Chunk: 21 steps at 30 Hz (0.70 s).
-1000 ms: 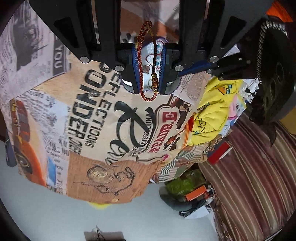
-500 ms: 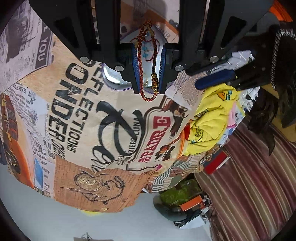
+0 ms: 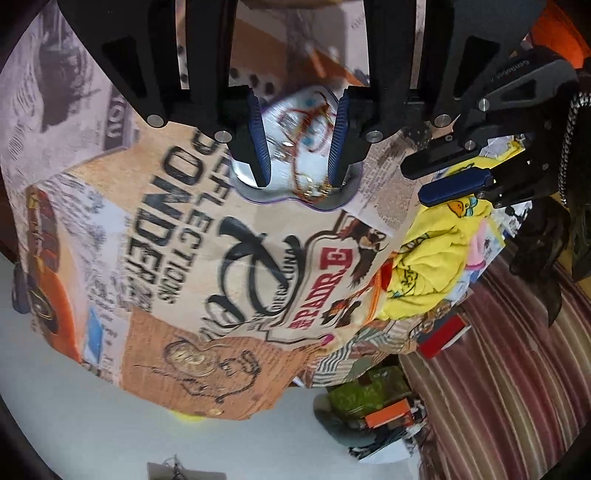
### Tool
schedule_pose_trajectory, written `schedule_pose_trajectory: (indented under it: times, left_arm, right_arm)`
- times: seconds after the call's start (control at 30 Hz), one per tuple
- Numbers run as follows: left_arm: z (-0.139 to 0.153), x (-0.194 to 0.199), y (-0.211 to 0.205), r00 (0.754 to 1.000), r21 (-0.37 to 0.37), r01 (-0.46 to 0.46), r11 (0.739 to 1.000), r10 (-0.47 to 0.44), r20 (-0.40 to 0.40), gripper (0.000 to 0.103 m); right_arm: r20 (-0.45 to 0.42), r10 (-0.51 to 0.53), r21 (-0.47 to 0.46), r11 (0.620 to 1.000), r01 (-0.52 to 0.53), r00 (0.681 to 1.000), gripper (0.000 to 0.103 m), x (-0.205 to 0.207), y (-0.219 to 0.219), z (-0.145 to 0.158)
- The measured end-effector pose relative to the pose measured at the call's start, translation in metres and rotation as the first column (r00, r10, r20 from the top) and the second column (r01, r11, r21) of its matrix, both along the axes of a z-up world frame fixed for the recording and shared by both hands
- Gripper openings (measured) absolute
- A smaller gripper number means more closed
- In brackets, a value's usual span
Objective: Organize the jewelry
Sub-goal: 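Lower the bracelet into the tin and open the right tool, then grasp the small gold ring with the left tool while the right approaches a small silver ring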
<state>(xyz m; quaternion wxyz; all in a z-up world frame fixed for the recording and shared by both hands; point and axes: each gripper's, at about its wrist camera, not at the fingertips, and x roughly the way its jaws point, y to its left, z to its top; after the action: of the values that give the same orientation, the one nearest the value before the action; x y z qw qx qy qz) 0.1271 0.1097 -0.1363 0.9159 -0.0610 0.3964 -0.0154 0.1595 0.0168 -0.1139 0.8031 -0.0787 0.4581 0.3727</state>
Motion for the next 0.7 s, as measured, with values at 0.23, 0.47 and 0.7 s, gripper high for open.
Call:
schedule_pose_trajectory:
  times: [0.23,0.47,0.7]
  left_arm:
    - [0.012,0.005,-0.036,0.998,0.008,0.063,0.998,-0.063,0.011,0.033]
    - [0.004,0.017,-0.088,0.985,-0.016,0.172,0.985,-0.173,-0.026,0.033]
    - [-0.03,0.031,-0.133,0.956,-0.043,0.259,0.965,-0.263,-0.128,0.033]
  right_arm:
    - [0.118,-0.101,-0.015,0.994,0.104,0.988,0.029,-0.007,-0.056,0.023]
    - [0.139,-0.206,-0.041,0.976,0.214,0.969,0.029,-0.012,-0.118,0.021]
    - [0.062,-0.277,-0.061,0.958,0.281,0.959,0.029,-0.014,-0.163,-0.004]
